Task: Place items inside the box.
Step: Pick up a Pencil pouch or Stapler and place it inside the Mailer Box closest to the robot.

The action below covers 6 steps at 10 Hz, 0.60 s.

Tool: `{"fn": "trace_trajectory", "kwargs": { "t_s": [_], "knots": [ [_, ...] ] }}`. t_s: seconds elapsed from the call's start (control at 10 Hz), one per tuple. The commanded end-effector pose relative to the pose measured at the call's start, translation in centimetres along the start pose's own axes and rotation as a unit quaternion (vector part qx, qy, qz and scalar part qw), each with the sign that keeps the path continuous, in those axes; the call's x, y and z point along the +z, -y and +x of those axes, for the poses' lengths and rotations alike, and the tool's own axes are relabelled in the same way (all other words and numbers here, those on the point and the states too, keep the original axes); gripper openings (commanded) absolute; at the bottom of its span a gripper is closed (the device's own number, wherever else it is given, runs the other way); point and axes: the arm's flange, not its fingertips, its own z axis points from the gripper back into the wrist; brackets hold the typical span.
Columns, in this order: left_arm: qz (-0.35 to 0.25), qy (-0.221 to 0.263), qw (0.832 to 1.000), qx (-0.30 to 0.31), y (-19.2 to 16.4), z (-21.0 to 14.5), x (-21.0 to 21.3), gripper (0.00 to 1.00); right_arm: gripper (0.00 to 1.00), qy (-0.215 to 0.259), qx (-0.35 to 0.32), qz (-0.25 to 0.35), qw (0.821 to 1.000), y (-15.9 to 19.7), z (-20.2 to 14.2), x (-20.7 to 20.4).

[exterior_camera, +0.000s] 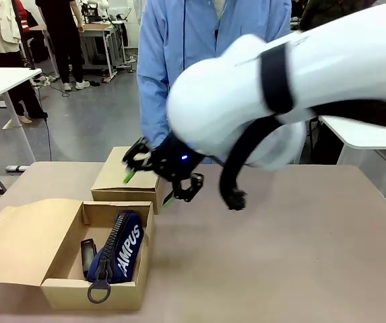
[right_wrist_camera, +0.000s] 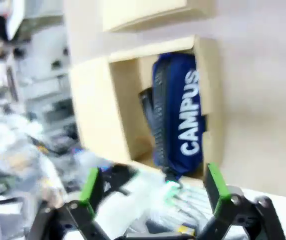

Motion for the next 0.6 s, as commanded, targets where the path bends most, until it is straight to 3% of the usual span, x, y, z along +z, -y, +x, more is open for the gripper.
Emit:
{"fn": "trace_trajectory", "kwargs": {
  "t_s": [0.0,0.1,0.3,0.4,0.5],
  "knots": [
    [-0.007,0.001,1.0,-0.008,0.2,0.0,0.0,1.0,1.0,0.029,-0.134,0.031,0.99,9.3,-3.0,3.7],
    [-0.007,0.001,1.0,-0.008,0.2,0.0,0.0,1.0,1.0,0.0,0.0,0.0,1.0,0.0,0.0,0.0],
    [-0.007,0.001,1.0,-0.008,0.2,0.0,0.0,1.0,1.0,0.0,0.0,0.0,1.0,0.0,0.0,0.0],
    [-0.007,0.001,1.0,-0.008,0.2,0.0,0.0,1.0,1.0,0.009,-0.04,0.016,0.999,3.2,-1.7,2.4],
    [-0.007,0.001,1.0,-0.008,0.2,0.0,0.0,1.0,1.0,-0.021,-0.055,0.077,0.995,3.8,0.4,4.3]
  ]
}}
